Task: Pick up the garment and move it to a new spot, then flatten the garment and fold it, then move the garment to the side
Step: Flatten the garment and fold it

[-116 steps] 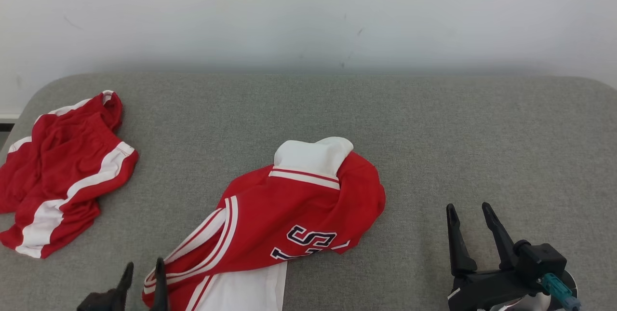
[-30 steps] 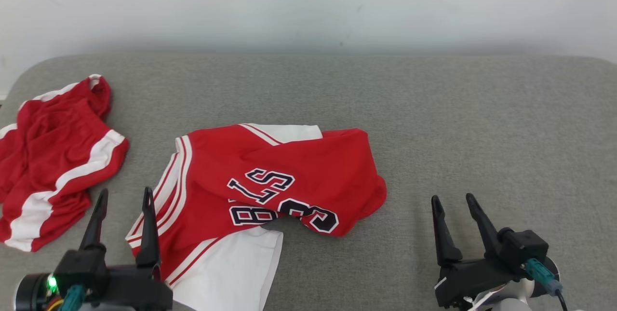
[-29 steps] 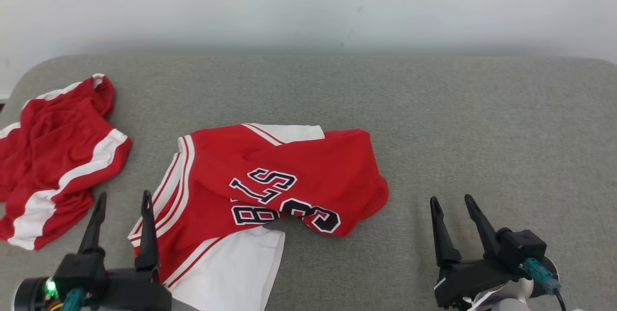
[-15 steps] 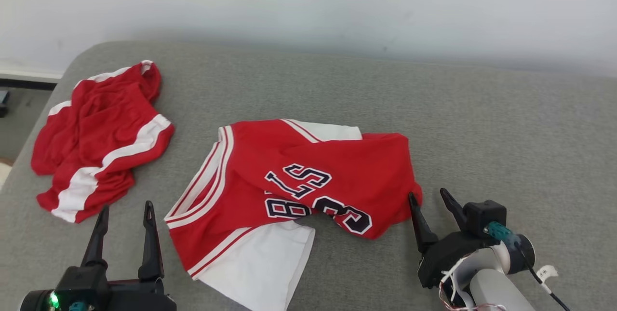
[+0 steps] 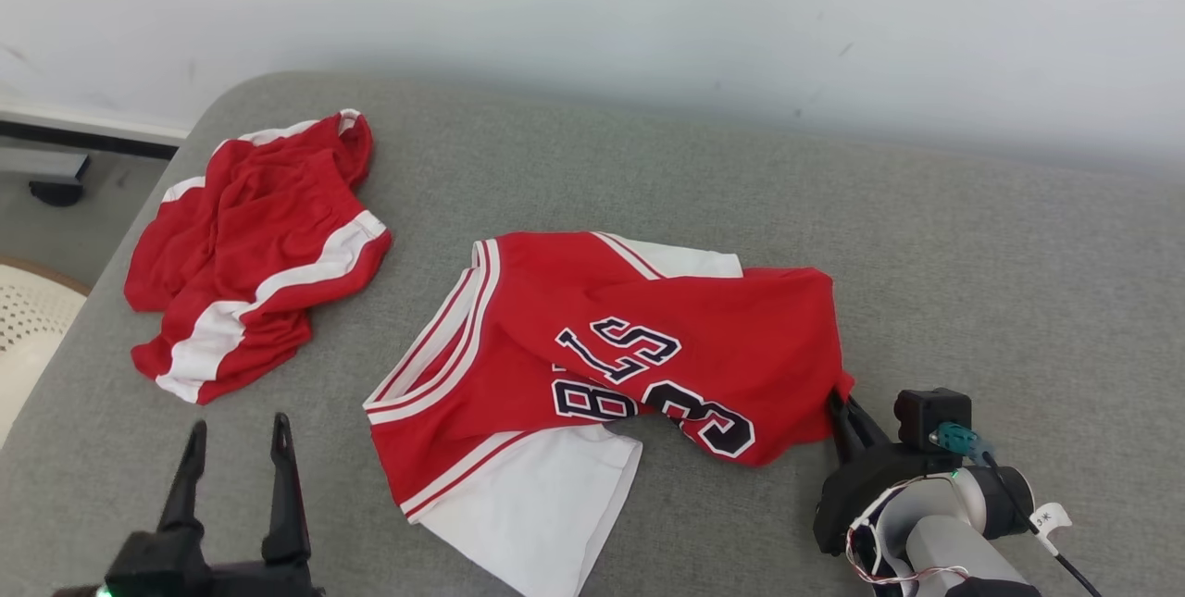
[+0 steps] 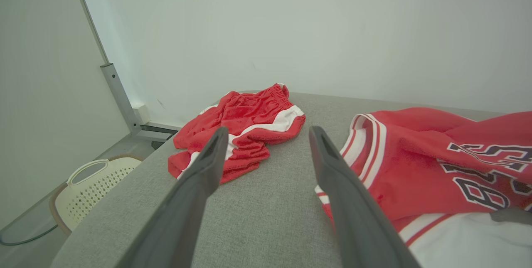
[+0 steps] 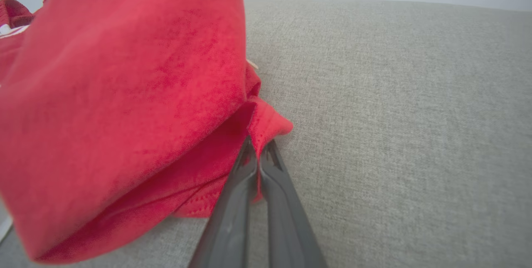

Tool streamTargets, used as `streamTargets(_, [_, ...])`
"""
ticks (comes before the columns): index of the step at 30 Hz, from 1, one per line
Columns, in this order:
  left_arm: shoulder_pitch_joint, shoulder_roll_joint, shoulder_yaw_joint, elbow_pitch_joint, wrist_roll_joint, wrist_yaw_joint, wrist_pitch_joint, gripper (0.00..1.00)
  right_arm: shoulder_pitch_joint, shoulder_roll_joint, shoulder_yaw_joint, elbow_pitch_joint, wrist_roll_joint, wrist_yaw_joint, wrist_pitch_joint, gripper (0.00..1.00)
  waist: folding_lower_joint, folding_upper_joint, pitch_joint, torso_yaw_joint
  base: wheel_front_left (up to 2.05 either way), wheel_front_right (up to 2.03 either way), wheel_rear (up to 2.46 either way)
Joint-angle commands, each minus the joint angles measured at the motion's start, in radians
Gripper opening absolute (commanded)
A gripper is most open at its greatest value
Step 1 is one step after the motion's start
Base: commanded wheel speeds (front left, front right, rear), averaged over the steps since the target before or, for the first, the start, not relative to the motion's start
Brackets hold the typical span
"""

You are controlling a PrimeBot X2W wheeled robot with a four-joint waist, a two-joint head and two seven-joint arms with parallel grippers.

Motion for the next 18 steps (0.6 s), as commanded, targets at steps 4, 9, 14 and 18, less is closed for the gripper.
streamTargets(4, [0.033, -0.007, -0.001, 0.009, -0.01, -0.004, -0.002, 1.0, 0.037, -0.003, -0.002, -0.033, 0.04, 0.004, -0.015, 0.0, 0.0, 0.0, -0.037, -0.039, 0.0, 0.0, 0.0])
streamTargets(9, [0.058, -0.017, 0.001, 0.022, -0.017, -0.008, -0.002, 1.0, 0.145, -0.008, 0.025, -0.172, 0.127, 0.004, -0.018, 0.0, 0.0, 0.0, -0.064, -0.087, 0.0, 0.0, 0.0])
streamTargets(14, [0.077, -0.024, 0.002, 0.026, -0.013, -0.007, -0.002, 1.0, 0.285, -0.036, 0.035, -0.363, 0.18, 0.004, 0.006, 0.0, 0.0, 0.0, -0.083, -0.14, 0.0, 0.0, 0.0])
streamTargets(18, [0.082, -0.027, 0.007, 0.019, -0.013, -0.001, -0.002, 1.0, 0.399, -0.044, 0.018, -0.572, 0.209, 0.004, 0.098, 0.0, 0.0, 0.0, -0.083, -0.172, 0.0, 0.0, 0.0])
